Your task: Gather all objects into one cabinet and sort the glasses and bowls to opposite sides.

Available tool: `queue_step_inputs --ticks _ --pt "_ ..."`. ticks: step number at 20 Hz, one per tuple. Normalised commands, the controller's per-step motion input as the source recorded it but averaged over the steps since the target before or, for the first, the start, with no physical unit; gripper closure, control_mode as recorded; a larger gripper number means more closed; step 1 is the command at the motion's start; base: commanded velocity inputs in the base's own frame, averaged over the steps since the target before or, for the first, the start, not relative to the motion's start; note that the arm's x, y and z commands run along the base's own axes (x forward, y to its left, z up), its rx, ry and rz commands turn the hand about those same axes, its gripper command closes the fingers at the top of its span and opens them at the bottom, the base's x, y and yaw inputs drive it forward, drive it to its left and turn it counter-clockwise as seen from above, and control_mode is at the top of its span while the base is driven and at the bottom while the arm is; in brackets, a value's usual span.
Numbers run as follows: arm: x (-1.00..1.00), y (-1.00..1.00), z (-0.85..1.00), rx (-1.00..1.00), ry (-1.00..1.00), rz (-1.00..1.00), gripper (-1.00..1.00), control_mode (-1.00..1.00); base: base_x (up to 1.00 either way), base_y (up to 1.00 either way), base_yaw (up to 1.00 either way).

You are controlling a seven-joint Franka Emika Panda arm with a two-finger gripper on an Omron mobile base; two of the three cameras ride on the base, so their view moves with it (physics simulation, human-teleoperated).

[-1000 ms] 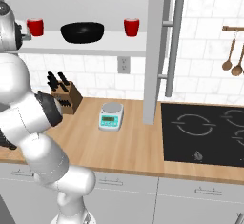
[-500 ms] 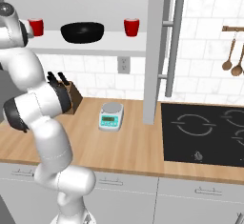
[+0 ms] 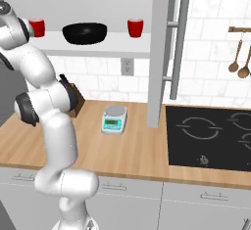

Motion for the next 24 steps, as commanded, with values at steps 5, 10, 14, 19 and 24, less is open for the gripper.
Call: queue_step_inputs --ticks 5,10,14,19,24 --pt "0.31 0.03 -0.05 -0.04 0.0 -0.04 1.0 -1.0 0.0 0.0 0.0" --pt "0.07 0.0 -0.11 -0.04 0.0 -0.02 -1.0 -1.0 0.0 0.0 0.0" --pt "0.0 0.0 -0.12 0.0 0.0 -0.02 -1.0 -1.0 0.0 0.0 0.0" --pt "-0.04 -0.03 -0.04 0.0 0.0 -0.02 -1.0 -1.0 0.0 0.0 0.0" --pt "-0.48 -0.24 -0.08 0.01 -0.01 -0.01 -1.0 -1.0 0.0 0.0 0.0"
